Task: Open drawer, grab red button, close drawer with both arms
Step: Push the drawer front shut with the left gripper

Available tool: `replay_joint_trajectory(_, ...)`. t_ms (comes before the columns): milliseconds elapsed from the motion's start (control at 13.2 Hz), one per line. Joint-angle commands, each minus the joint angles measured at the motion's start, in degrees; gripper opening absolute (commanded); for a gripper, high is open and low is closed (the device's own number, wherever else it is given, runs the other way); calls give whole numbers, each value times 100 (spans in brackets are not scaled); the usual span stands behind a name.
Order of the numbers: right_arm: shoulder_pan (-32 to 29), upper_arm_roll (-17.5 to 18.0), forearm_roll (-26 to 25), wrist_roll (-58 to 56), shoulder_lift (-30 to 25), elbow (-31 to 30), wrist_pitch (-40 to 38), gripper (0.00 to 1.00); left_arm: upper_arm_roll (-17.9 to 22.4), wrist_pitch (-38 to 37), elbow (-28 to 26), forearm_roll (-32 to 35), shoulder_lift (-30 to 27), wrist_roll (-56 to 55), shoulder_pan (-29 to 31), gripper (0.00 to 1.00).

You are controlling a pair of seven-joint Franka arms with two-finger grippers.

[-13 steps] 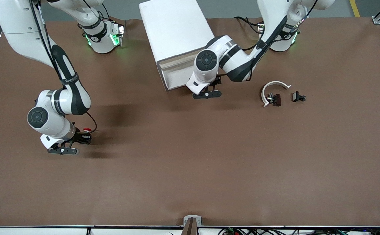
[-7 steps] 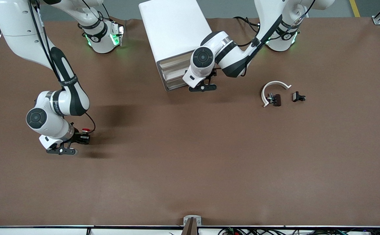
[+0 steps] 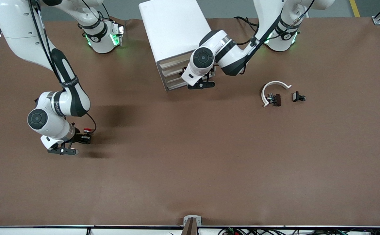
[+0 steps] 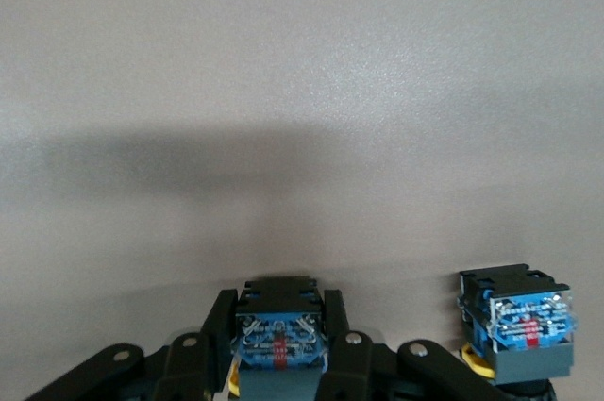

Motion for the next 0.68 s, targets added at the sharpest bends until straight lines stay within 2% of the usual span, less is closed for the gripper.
replay_joint_trajectory(0,-148,124,102,-45,54,51,40,92,-57,72,25,-157,-18,-1,-4,100)
replay_joint_trajectory(76,-148,124,102,-36,72,52,40,100,-57,63,42,-149,-27,-19,13,100)
replay_joint_trajectory(379,-139,116,102,-54,63,122,-12,100,101,-15,314,-61,-35,-194,276,100)
replay_joint_trajectory(606,-130,107,94,-115,-59,209,-310,100,128,-77,482,289,-201,-186,881,100)
